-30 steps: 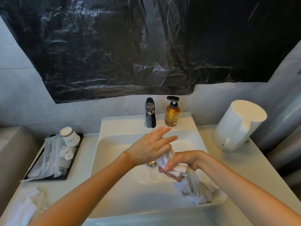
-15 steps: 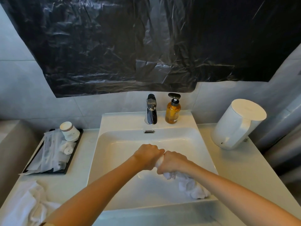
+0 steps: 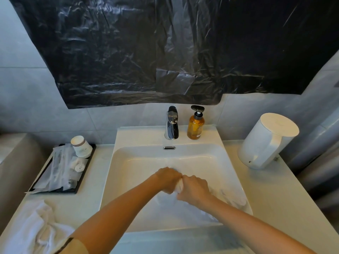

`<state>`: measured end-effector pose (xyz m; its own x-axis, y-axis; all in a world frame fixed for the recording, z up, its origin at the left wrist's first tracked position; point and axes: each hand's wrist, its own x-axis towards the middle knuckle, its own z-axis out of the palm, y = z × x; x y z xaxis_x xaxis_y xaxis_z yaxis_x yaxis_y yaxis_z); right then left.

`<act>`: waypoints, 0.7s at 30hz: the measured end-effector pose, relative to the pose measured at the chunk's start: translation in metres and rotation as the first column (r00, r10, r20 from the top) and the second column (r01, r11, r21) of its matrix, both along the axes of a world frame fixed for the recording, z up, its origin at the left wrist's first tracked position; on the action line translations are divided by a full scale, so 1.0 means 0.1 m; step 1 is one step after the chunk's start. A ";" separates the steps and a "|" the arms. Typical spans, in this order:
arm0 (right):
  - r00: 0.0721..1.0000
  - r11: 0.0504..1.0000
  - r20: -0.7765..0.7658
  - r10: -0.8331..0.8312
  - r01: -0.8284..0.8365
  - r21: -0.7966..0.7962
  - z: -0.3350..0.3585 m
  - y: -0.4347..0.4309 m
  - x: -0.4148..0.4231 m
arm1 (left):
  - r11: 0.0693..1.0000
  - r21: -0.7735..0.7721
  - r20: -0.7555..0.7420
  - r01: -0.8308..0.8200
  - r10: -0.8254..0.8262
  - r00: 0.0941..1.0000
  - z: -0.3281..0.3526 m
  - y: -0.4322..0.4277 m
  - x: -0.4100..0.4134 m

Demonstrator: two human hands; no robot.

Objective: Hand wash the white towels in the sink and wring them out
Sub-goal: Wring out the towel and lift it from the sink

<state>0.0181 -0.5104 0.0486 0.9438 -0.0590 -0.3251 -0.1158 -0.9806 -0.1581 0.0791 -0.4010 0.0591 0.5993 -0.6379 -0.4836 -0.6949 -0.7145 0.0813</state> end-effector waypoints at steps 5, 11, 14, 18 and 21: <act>0.988 0.994 -0.152 -0.017 0.032 0.100 0.22 -0.09 0.00 | 0.971 -0.238 -0.005 -0.014 0.013 1.000 0.00 0.22 -0.03; 0.845 0.737 -0.533 -0.037 0.383 0.557 0.43 -0.47 0.14 | 0.808 -0.460 0.480 0.368 -0.123 0.869 -0.02 0.57 -0.10; 0.767 0.667 -0.630 0.124 0.406 0.625 0.50 -0.48 0.12 | 0.759 -0.460 0.561 0.460 -0.152 0.813 0.04 0.56 -0.13; 0.725 0.679 -0.645 0.241 0.349 0.646 0.54 -0.37 0.08 | 0.669 -0.556 0.543 0.493 -0.157 0.825 0.11 0.41 -0.07; 0.784 0.715 -0.580 0.221 0.274 0.643 0.53 -0.35 0.07 | 0.794 -0.475 0.437 0.380 -0.162 0.885 0.10 0.32 -0.02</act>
<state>0.0247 -0.5455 0.1018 0.5423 0.3820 -0.7483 -0.4478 -0.6222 -0.6422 0.0766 -0.3687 0.0687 0.4187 -0.8870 0.1949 -0.9081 -0.4071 0.0978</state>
